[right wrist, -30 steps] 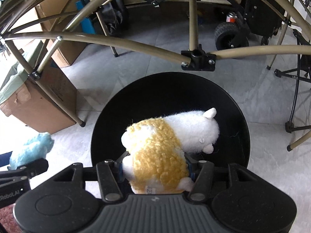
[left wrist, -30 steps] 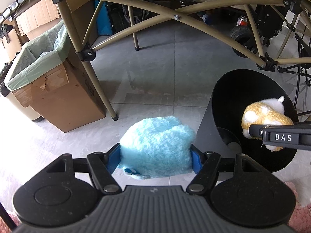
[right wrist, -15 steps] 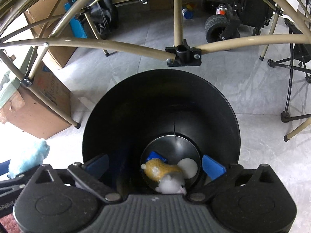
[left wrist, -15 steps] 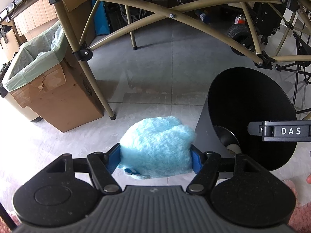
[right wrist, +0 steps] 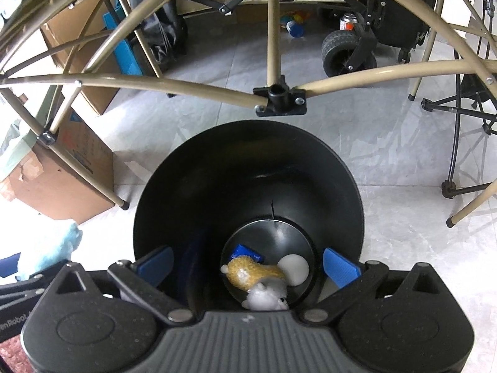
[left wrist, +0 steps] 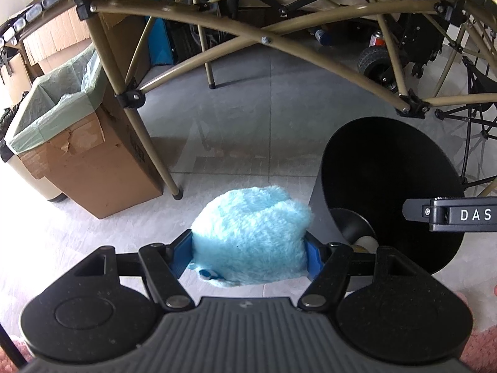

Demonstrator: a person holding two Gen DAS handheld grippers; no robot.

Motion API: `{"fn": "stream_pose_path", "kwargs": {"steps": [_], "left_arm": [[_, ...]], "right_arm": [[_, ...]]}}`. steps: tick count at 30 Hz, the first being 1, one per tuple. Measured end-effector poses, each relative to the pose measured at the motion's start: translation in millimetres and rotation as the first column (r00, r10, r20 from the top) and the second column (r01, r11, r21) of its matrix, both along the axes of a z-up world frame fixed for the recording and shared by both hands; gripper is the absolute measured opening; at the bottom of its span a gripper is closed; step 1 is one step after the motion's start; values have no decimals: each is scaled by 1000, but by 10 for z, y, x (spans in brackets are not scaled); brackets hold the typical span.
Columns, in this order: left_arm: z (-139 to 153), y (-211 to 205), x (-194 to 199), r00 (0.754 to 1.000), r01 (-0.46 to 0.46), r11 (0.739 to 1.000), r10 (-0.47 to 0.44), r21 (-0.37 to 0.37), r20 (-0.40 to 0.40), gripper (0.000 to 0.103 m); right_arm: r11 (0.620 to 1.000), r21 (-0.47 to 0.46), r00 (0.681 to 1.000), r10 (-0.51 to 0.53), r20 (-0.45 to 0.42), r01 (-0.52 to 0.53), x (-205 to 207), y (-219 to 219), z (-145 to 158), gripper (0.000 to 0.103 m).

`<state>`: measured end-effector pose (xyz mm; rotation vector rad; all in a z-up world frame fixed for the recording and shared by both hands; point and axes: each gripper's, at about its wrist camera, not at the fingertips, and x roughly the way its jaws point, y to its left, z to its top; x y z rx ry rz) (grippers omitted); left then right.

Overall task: Collect trash
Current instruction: 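Move the left gripper over the bin and release the light blue plush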

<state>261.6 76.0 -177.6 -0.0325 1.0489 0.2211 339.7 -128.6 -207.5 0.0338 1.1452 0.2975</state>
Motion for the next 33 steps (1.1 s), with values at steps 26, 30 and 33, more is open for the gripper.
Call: {"fn": "stream_pose_path", "kwargs": {"steps": [26, 30, 33], "left_arm": [[184, -822, 210, 990, 128, 991, -129, 26, 54, 71], [169, -952, 259, 987, 151, 988, -152, 26, 49, 71], [152, -1046, 294, 985, 164, 986, -165, 26, 42, 71]], "right_arm": [[988, 54, 983, -148, 109, 143, -177, -981, 409, 103], [980, 63, 975, -196, 109, 190, -194, -1170, 403, 103], [973, 72, 968, -227, 109, 220, -201, -1316, 394, 103]]}}
